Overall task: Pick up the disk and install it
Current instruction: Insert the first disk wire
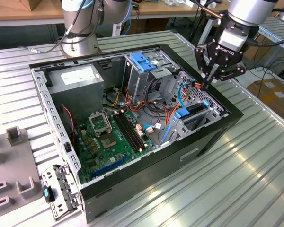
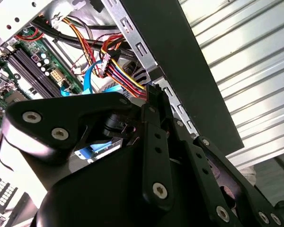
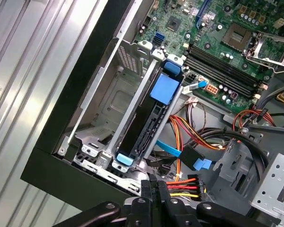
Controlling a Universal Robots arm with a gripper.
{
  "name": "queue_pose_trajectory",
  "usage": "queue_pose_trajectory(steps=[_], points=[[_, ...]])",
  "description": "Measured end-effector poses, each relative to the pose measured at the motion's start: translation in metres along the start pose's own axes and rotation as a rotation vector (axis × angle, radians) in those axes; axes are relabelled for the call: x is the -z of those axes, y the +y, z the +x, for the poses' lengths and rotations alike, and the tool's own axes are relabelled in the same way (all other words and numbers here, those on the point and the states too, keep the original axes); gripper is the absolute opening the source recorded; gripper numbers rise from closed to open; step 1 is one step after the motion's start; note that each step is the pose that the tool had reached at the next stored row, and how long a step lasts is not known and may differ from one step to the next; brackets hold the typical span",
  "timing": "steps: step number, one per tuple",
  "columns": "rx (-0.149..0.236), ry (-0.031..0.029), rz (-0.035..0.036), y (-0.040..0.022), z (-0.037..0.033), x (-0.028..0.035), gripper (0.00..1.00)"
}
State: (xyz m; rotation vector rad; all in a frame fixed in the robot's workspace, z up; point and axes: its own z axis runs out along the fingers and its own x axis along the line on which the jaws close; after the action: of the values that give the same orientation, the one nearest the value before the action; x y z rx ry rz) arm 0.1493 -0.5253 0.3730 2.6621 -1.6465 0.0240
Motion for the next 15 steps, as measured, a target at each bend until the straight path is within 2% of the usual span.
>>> queue_pose_trajectory(steps=[9,15], points=[[-0.066,-0.0001,-0.0013,0.0077,-0.0039,-0.0002,0.17],[-0.077,-0.0001,-0.0015,0.0083,-0.0041,-0.0002,0.17]])
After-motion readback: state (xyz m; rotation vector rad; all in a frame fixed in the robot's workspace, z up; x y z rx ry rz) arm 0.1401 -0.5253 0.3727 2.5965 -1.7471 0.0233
